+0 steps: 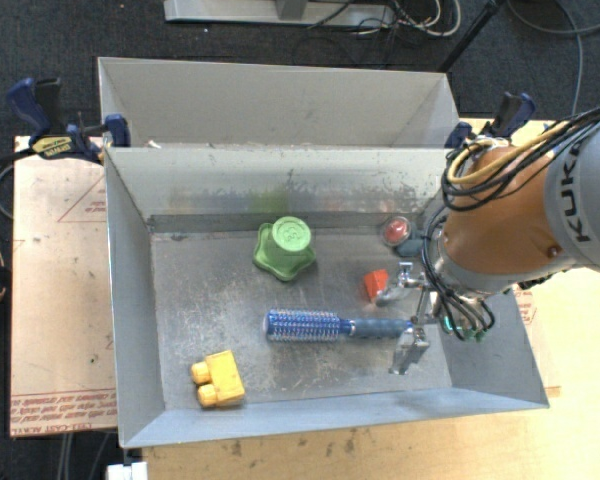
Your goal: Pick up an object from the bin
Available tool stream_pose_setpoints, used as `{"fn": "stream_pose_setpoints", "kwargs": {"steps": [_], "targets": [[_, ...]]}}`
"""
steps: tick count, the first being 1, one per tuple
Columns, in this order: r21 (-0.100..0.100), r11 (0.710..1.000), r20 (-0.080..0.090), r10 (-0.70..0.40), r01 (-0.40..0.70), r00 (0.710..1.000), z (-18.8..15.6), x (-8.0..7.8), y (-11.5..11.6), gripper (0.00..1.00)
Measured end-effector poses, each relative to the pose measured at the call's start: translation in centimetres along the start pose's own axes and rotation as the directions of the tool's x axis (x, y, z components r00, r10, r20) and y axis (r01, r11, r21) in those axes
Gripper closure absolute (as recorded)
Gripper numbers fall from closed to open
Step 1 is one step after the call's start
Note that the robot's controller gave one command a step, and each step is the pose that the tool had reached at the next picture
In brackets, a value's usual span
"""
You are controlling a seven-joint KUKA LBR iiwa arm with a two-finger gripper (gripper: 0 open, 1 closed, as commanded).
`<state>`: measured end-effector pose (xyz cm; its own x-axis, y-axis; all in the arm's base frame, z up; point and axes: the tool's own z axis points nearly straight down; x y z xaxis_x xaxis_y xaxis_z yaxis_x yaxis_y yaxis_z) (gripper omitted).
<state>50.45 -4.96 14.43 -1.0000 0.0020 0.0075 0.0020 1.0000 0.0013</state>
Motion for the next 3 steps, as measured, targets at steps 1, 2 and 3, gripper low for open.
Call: {"fn": "stream_pose_setpoints", "kwargs": {"steps": [1,2,3], "targets": [[0.011,0.793,0.013,-0.609,0.609,0.793,6.9,-0.4,1.9,0.00],[0.013,0.792,0.016,-0.610,0.610,0.792,6.8,-0.6,1.9,1.00],[0.011,0.741,0.013,-0.671,0.671,0.741,-4.4,-0.8,3.9,1.00]]}}
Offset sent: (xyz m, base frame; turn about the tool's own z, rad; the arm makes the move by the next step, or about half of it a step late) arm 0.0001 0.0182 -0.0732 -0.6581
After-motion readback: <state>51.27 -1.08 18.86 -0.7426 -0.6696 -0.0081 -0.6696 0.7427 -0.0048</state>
